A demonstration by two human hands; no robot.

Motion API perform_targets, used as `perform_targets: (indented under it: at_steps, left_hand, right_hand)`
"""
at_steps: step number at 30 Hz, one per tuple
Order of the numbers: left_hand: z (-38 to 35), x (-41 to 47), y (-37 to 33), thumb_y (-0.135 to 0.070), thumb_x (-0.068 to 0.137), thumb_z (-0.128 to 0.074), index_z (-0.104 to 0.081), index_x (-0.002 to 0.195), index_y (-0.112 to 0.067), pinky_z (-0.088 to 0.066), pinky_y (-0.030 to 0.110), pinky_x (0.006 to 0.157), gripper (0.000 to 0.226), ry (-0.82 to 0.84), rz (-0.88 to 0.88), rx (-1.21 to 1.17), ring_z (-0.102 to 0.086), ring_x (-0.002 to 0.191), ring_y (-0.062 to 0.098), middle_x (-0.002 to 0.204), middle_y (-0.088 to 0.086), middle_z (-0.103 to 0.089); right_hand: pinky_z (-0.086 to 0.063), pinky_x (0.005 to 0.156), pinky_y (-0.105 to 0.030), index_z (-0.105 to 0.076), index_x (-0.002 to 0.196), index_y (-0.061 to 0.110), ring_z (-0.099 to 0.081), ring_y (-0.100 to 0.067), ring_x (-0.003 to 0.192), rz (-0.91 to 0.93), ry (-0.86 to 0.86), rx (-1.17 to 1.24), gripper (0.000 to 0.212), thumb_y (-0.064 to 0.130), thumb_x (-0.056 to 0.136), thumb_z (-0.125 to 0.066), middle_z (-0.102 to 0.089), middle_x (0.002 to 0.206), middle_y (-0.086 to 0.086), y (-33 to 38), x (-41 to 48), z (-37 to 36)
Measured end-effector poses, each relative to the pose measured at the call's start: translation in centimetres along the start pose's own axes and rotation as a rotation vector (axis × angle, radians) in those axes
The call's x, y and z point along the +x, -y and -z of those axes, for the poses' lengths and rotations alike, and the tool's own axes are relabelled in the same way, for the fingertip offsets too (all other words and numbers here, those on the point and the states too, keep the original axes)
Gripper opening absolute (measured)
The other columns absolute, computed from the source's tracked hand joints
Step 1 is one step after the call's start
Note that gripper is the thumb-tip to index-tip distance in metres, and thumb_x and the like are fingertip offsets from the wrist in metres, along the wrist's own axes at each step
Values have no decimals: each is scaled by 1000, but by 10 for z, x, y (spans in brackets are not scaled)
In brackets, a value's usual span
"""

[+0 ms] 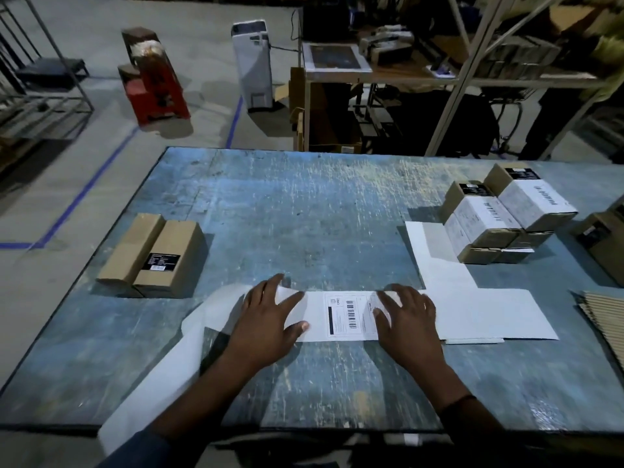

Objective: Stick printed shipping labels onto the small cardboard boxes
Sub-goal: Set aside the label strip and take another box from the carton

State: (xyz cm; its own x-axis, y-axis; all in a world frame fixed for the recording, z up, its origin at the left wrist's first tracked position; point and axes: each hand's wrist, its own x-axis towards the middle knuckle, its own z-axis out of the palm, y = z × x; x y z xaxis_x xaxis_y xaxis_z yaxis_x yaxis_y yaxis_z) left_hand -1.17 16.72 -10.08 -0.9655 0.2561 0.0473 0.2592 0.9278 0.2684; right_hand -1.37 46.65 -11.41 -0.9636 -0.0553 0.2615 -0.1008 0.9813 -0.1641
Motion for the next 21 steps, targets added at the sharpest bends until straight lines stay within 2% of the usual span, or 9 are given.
perform_targets:
  at_steps: [2,4,7,10,12,14,16,18,21]
  left_hand:
    - [-1,-2,7,-68,96,-43,-46,147,-45,-19,54,121,56,7,7,-63,-10,154,32,171,1,0]
    - [-1,-5,9,-66,98,-42,-48,145,-46,-18,53,121,52,-44,13,-116,-8,156,31,171,-4,6]
    - [-2,-8,6,-59,100,-42,-54,141,-41,-19,44,122,46,-138,17,-271,-17,155,24,170,-6,-9]
    - [-3,-6,6,-43,103,-46,-60,136,-32,-27,32,119,38,-235,46,-469,-31,149,15,163,-2,-32]
    - [-1,-4,8,-29,102,-51,-62,134,-24,-40,33,113,34,-298,122,-584,-48,137,14,149,1,-51]
    - [3,-2,9,-20,102,-55,-65,125,-17,-50,34,99,26,-351,266,-782,-62,117,10,126,-1,-66]
    - [6,-2,7,-22,99,-56,-68,114,-14,-50,26,87,21,-422,451,-981,-67,106,11,111,-1,-72]
    - [5,0,12,-14,97,-58,-70,107,-10,-47,18,80,16,-498,596,-1032,-69,103,19,105,4,-73]
    - [-1,5,27,6,90,-57,-73,97,-12,-51,24,81,24,-516,581,-1031,-71,95,19,97,0,-76]
  right_hand:
    - [-37,108,-52,-69,122,20,-53,-36,125,-11,-9,12,44,41,90,-48,-61,133,-11,7,1,-2]
    - [-36,107,-50,-69,123,19,-52,-38,126,10,-30,27,43,38,88,-53,-61,134,-14,16,6,-1]
    - [-38,108,-48,-69,125,20,-51,-37,128,86,-27,129,42,37,88,-58,-61,136,-12,46,27,5]
    - [-44,105,-44,-72,121,19,-55,-34,124,168,9,347,41,40,89,-57,-64,130,-10,103,65,8]
    - [-43,105,-40,-72,121,18,-56,-30,122,241,93,505,45,43,89,-54,-65,126,-9,154,93,11]
    - [-40,106,-36,-68,127,17,-54,-28,123,307,237,613,45,40,90,-60,-62,128,-8,206,117,11]
    - [-37,108,-34,-59,139,15,-49,-28,131,363,384,647,54,37,90,-68,-55,138,-10,252,136,5]
    - [-34,111,-35,-46,149,14,-40,-29,141,375,518,653,71,34,88,-74,-43,150,-13,288,153,0]
    - [-29,118,-43,-30,157,15,-23,-37,150,546,575,475,87,18,82,-75,-20,165,-15,319,180,-8]
